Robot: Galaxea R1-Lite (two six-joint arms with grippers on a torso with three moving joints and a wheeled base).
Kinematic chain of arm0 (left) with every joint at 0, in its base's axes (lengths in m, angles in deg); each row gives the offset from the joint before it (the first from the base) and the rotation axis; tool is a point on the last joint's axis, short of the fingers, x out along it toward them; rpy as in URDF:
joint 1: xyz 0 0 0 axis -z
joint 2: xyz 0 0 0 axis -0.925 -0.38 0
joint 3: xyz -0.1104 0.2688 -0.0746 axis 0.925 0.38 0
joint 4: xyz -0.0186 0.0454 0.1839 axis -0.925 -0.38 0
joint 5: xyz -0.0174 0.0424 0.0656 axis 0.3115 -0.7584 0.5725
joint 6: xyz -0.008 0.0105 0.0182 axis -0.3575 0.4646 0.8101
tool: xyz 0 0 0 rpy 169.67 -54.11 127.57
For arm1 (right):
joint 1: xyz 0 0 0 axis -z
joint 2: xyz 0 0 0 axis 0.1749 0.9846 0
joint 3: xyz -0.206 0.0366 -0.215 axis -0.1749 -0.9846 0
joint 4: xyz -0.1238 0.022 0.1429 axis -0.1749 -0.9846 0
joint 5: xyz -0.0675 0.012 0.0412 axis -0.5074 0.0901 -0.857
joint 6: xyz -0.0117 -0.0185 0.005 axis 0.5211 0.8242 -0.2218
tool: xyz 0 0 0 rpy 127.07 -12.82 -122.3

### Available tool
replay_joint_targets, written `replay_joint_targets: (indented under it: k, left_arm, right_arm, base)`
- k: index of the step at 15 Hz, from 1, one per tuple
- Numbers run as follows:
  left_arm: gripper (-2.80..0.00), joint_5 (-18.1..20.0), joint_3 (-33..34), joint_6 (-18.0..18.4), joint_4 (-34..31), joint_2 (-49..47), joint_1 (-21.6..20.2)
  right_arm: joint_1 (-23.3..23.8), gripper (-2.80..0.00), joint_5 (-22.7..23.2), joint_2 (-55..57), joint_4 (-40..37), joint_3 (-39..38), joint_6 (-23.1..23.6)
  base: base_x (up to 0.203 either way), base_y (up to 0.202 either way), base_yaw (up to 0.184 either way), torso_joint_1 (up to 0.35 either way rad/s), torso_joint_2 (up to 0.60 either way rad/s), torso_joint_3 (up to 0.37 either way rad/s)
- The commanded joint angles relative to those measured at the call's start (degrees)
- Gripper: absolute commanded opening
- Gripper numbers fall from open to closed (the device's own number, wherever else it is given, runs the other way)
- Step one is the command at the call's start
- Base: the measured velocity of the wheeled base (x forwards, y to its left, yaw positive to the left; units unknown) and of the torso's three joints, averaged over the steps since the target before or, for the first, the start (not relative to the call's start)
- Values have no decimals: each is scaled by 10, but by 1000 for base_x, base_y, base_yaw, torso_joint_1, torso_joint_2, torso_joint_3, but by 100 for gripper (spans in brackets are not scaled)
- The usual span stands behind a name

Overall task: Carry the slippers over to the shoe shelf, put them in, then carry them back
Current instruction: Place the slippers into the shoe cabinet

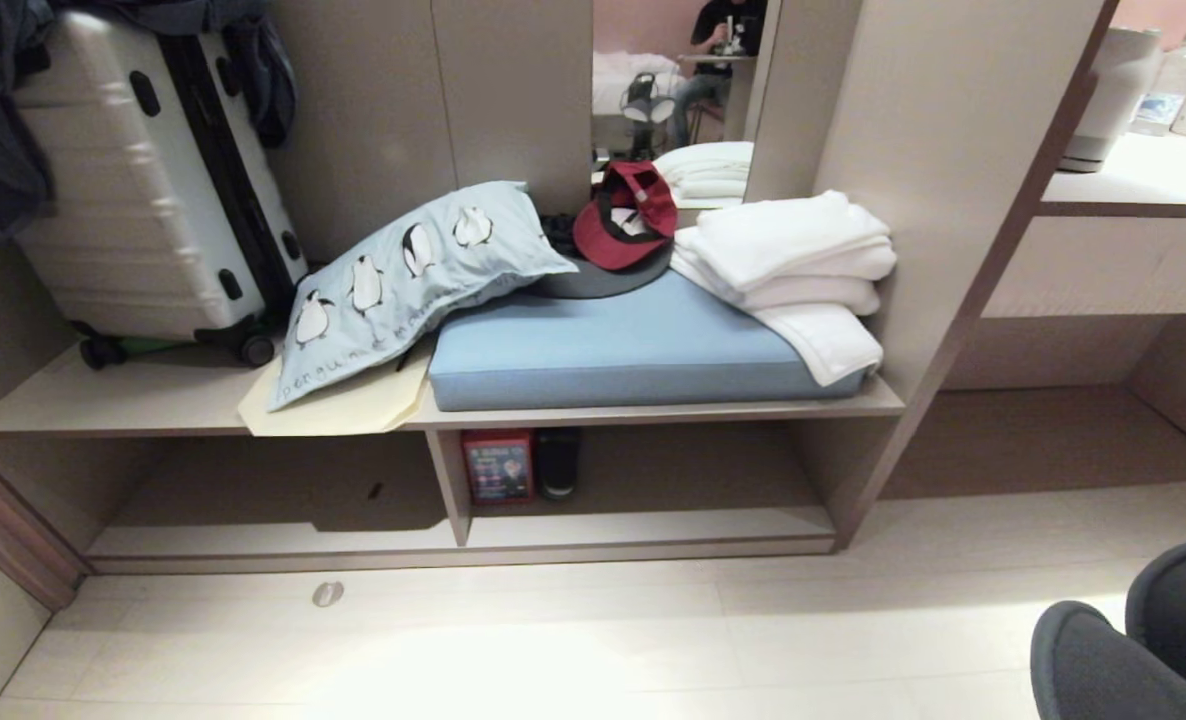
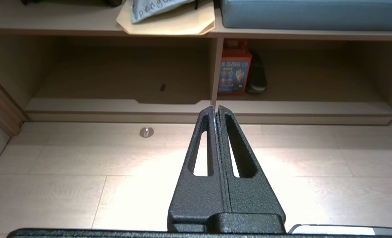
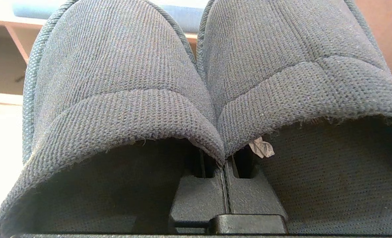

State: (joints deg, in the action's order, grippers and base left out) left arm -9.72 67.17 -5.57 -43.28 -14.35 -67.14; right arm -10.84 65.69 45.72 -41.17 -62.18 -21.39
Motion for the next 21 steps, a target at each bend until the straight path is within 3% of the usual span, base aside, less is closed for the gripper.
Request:
replay_joint_targets:
  k: [1,21]
  left_arm:
    - [-280,0,0,-1,0,0,0]
    - [-280,0,-1,1,-2,0,0]
  right_arm:
    - [0,-280,0,0,0,-1,0]
    - [0,-280,0,0,0,-1,0]
  base:
    - [0,0,0,2,-2,-207]
    - [0,0,0,2,2,-198]
